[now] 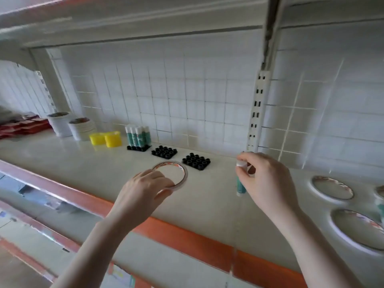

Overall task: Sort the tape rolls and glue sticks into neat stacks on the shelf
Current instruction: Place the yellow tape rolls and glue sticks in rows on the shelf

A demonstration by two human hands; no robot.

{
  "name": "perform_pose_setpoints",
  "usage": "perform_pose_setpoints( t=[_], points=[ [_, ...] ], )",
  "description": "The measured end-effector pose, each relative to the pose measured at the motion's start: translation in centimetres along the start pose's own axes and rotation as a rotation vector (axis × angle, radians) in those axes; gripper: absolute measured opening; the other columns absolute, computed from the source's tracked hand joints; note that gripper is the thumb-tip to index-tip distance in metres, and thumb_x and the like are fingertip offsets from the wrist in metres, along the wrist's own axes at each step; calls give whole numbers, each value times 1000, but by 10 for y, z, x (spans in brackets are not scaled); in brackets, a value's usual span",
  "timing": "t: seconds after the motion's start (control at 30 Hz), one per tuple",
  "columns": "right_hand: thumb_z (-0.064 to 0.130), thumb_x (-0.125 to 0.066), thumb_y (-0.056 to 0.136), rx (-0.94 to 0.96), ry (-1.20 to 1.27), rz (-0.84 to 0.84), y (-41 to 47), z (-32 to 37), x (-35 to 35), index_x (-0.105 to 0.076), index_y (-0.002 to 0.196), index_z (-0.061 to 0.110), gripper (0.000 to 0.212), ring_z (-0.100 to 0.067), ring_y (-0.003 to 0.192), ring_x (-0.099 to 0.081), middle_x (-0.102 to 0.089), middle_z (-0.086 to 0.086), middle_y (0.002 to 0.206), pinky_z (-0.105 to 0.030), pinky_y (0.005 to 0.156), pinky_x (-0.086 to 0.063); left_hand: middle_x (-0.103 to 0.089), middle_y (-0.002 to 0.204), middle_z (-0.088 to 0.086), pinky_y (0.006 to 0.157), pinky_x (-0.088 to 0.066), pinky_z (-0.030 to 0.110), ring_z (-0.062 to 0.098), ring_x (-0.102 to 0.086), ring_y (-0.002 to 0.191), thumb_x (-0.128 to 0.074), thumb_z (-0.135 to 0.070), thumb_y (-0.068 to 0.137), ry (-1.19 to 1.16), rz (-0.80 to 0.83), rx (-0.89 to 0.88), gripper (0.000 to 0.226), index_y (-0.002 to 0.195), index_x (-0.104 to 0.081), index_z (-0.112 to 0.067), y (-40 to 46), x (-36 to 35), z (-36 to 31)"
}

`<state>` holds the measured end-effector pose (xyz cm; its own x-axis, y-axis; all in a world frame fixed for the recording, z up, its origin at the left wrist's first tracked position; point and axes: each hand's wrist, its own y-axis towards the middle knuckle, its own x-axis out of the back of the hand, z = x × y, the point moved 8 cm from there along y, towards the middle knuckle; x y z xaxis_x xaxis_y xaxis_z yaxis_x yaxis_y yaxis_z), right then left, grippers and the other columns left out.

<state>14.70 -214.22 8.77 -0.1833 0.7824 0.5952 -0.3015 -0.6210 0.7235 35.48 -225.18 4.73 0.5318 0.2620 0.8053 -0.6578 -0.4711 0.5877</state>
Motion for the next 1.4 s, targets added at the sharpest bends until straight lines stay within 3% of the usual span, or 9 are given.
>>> perform_pose_setpoints(
  t=[0.13,0.33,0.57,0.67,0.83,1.1,1.27,1.4],
  points=[
    [9,-68,78,-33,21,29,19,51,-58,-71,91,13,14,-23,67,-63,-70,0,84,-23,62,-38,-63,77,-10,59,-52,29,17,-62,72,-64,-29,72,47,-8,-20,12,81,-69,-23,-14,24,71],
    [13,-65,83,-160,78,76,50,93,-127,-71,97,13,14,-23,80,-63,-70,-1,94,-28,71,-43,-63,76,-12,61,-47,22,13,-61,71,-63,-31,72,92,3,-36,13,80,-70,-24,-24,46,158],
    [16,-63,86,-188,130,166,100,114,-197,-70,101,14,17,-17,81,-62,-70,2,95,-21,69,-37,-62,75,-9,60,-53,30,18,-62,70,-64,-28,72,50,10,30,12,81,-69,-23,-26,35,228],
    [16,-62,86,-178,155,191,124,115,-228,-70,98,15,14,-17,82,-62,-69,2,93,-22,69,-38,-61,75,-12,61,-49,27,15,-60,71,-53,-37,79,78,17,61,19,82,-68,-26,-22,23,252],
    [17,-62,85,-149,173,203,157,118,-274,-70,98,18,15,-16,81,-61,-69,3,95,-21,70,-37,-59,75,-13,64,-38,21,12,-56,71,-44,-39,82,98,5,98,26,82,-67,-27,-13,9,274],
    [15,-62,84,-127,202,223,175,116,-317,-69,99,16,16,-19,86,-62,-68,0,96,-27,80,-44,-60,75,-12,66,-38,19,11,-56,72,-46,-38,84,75,0,131,25,83,-68,-27,-8,-7,288],
    [9,-65,80,-67,203,171,171,116,-327,-69,88,13,9,-21,75,-61,-63,-3,89,-27,70,-41,-60,76,-13,69,-36,19,8,-52,74,-47,-37,83,63,-3,146,24,84,-68,-27,-10,-10,292],
    [6,-68,79,-37,226,104,169,116,-326,-71,86,10,9,-21,71,-62,-62,-4,88,-31,71,-48,-61,78,-13,69,-36,19,10,-55,74,-47,-38,83,58,23,154,24,86,-68,-27,-10,-14,294]
  ],
)
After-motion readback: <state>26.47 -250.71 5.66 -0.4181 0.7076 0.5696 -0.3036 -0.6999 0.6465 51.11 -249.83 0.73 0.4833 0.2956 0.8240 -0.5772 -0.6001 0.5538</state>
